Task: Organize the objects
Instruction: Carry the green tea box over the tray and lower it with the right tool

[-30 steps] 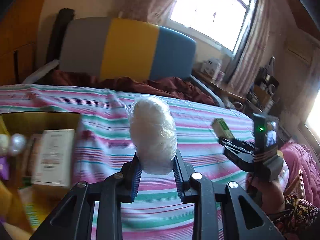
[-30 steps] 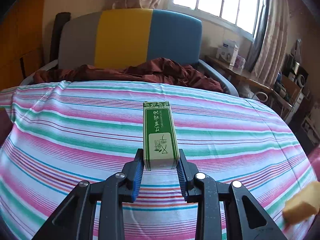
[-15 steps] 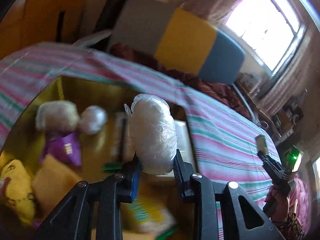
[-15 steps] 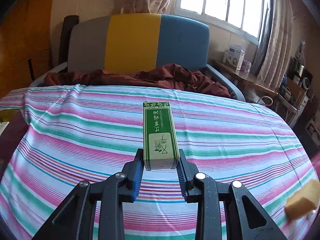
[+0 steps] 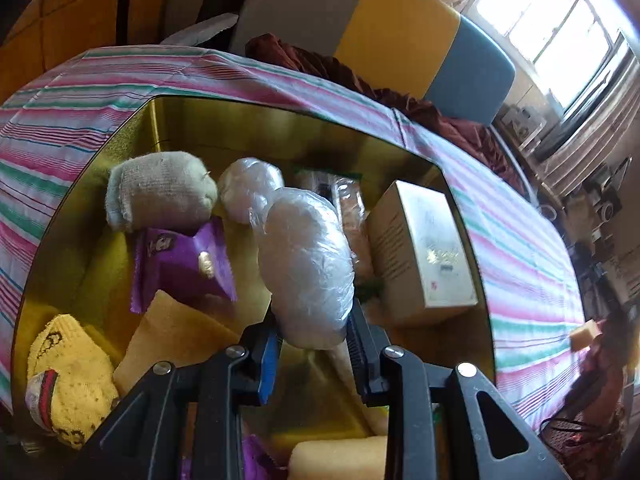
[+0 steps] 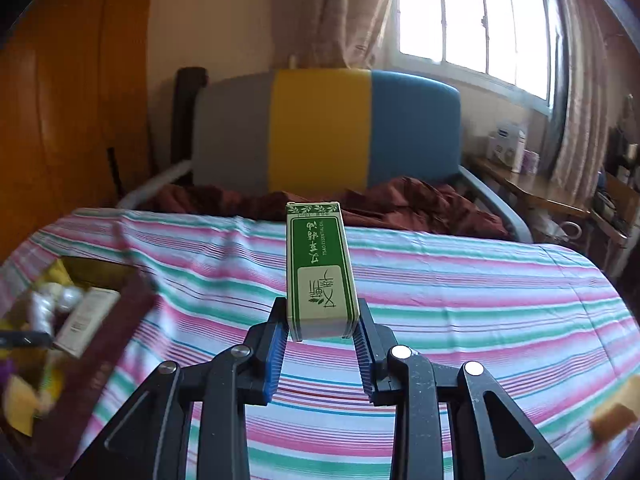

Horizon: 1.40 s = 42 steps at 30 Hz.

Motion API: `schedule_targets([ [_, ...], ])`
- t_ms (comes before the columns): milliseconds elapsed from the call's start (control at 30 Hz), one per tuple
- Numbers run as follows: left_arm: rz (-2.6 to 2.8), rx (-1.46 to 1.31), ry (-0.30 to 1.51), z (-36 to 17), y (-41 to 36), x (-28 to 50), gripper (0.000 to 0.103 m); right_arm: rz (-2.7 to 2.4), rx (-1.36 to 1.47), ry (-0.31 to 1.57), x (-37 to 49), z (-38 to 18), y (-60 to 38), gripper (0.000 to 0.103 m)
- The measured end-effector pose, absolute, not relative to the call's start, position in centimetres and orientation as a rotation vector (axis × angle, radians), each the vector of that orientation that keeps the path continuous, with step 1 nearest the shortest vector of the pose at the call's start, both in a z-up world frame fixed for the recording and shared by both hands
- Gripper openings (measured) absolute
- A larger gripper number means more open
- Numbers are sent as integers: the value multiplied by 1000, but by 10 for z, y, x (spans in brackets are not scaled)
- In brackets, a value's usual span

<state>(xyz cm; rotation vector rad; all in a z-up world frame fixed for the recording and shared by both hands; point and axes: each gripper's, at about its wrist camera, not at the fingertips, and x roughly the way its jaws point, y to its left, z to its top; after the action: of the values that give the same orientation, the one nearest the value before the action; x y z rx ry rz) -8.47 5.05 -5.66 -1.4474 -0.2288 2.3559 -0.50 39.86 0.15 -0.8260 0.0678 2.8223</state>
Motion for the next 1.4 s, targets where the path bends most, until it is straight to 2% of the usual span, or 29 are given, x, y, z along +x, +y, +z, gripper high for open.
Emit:
schedule_targets([
  [67,2328,-1470,-212,-58,51,-85,34,2852,-815,79,-4,7,387,32],
  [133,2305,-1485,-192,-57,53,-82,42,2884,-805,75,-3,11,374,32],
  [300,2328,-1441,-114,-46,54,-69,50,2930,-812,87,-4,14,351,32],
  [367,2353,-1376,-158,-40,49,-62,50,2941,-835,110,-6,14,345,32],
  [500,2398,-1276,-236,-32,39,-54,58,2977,-871,138,-8,12,326,32],
  [933,2455,-1184,-453,-31,-7,-41,59,3132,-1042,94,-26,8,218,32],
  [1400,2528,-1144,-511,-23,-32,-37,59,3101,-1231,-24,-61,-6,146,32],
])
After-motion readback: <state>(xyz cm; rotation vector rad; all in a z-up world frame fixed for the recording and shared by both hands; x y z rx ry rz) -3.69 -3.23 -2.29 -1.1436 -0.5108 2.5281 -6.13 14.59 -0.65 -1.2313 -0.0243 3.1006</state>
